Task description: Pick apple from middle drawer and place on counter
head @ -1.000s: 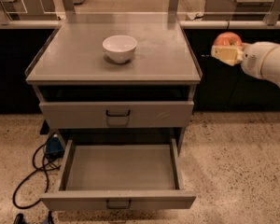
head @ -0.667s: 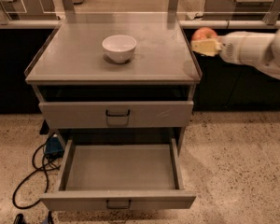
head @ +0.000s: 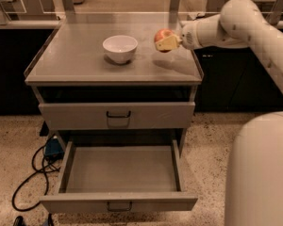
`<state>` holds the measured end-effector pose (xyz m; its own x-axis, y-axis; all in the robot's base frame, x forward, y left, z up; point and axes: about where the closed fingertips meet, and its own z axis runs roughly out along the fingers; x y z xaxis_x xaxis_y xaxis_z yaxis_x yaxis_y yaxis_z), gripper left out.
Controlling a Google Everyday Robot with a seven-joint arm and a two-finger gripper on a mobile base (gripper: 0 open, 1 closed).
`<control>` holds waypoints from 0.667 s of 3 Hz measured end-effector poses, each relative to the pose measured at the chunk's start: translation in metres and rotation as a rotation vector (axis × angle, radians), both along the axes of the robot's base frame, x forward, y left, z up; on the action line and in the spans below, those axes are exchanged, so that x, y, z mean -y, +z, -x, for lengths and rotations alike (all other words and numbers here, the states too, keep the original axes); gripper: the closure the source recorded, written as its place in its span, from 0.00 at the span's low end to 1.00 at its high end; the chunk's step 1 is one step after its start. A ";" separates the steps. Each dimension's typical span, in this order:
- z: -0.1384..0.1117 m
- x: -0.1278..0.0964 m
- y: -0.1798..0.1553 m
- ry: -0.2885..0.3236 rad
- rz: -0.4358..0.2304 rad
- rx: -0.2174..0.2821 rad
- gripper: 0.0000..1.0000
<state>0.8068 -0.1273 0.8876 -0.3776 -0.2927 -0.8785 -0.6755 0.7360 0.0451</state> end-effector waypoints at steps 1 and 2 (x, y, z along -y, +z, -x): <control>0.007 -0.015 0.010 0.061 0.009 -0.014 0.81; 0.007 -0.015 0.009 0.062 0.009 -0.016 0.58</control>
Offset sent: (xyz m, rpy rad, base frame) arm -0.0061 0.0155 0.0121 -0.0094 0.0104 0.0613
